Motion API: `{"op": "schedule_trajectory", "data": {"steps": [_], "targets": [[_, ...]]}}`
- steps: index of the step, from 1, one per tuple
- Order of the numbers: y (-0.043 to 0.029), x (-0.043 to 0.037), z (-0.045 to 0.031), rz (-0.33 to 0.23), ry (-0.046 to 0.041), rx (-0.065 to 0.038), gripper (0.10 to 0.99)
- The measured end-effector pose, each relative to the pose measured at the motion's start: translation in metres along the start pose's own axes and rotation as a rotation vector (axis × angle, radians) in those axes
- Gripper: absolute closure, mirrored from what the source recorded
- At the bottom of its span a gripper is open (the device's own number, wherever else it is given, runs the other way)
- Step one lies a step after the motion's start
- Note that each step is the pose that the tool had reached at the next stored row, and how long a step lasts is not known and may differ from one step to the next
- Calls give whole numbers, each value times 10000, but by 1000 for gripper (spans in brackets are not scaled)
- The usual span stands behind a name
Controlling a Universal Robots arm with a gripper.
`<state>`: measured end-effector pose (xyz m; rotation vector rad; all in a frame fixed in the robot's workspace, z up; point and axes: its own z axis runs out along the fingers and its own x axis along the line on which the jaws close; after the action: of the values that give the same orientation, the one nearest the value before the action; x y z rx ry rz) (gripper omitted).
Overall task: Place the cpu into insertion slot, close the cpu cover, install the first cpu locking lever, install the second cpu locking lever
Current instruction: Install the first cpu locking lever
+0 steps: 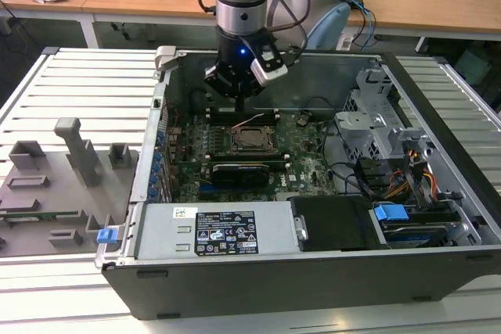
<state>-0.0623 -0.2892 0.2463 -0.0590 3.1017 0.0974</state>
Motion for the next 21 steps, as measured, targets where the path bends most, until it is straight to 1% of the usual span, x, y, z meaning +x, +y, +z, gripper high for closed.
{"op": "schedule_trajectory", "data": {"steps": [1,2,3,5,6,9,11,17,21], "targets": [[-3,-8,11,4,-3,-36,980],[-6,-28,39,6,-4,-61,980],[-9,-37,79,3,-3,-61,980],[-13,-55,133,-17,-1,-67,980],[-9,-93,152,-21,-1,-67,980],[14,-143,181,-20,-1,-67,980],[20,-150,208,-103,3,-69,980],[52,-193,231,-109,4,-71,980],[58,-235,253,-108,5,-70,980]]}}
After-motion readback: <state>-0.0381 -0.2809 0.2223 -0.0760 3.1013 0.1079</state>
